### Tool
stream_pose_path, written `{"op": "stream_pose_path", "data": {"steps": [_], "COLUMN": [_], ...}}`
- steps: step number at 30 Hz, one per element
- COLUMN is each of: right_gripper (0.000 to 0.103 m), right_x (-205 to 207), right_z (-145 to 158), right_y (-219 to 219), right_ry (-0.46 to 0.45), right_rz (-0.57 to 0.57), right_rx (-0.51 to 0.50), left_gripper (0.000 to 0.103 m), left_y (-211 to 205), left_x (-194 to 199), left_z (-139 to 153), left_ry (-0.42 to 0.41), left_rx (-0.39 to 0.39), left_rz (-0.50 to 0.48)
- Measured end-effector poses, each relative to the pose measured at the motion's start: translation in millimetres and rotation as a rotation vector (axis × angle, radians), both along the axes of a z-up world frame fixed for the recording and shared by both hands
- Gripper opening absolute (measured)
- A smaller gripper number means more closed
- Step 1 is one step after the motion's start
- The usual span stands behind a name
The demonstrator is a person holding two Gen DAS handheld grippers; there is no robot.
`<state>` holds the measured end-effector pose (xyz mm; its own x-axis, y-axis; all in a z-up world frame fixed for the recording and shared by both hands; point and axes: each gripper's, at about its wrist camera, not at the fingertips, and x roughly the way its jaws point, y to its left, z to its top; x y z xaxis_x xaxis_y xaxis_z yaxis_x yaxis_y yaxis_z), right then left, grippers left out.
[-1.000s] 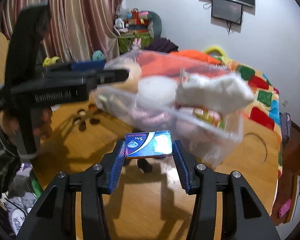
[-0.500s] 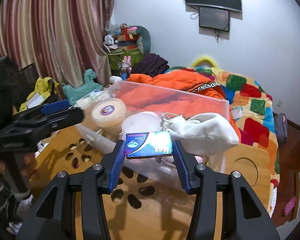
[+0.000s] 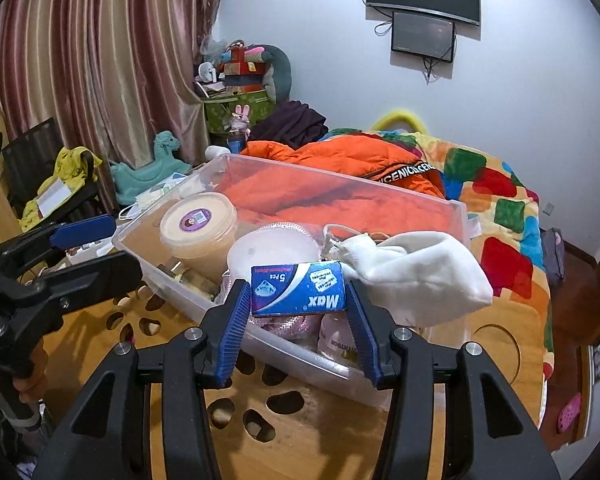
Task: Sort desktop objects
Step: 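Lift the blue card pack with the right tool and drop it into the box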
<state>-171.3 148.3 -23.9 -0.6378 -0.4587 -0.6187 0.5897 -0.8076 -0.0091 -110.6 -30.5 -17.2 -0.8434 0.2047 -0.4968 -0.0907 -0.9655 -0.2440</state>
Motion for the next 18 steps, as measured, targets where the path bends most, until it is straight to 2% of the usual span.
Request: {"op": "stream_pose_path", "data": {"steps": [7,11,14,16,18], "right_gripper": [0.054,0.055,0.063,0.072,0.076], "right_x": [8.8,17.7,24.7,30.5,38.7], "right_z": [3.7,8.0,12.5,15.1,17.6], "right_y": [6.6,12.5,19.4,24.6,29.3], "right_ry": [0.007,0.025,0.026,0.031,0.051], "right_rz": [-0.018,-0.027,-0.038,-0.045,-0.058], "right_rx": [0.000,0.004,-0.010,-0.021,-0.026], "left_gripper": [0.097,0.097,0.097,0.097,0.097], "left_y": [2.0,5.1,10.9,16.1,19.6], "left_x": [5.4,9.5,15.5,22.0,26.5], "left_z": [1.4,2.5,4.4,5.5,7.5], "left_ry": [0.004,0.007,0.017,0.031,0.041], "left_rx": [-0.001,-0.004,-0.028,-0.052,-0.070], "left_rz": [0.002,-0.002,-0.012,-0.016,-0.015]}}
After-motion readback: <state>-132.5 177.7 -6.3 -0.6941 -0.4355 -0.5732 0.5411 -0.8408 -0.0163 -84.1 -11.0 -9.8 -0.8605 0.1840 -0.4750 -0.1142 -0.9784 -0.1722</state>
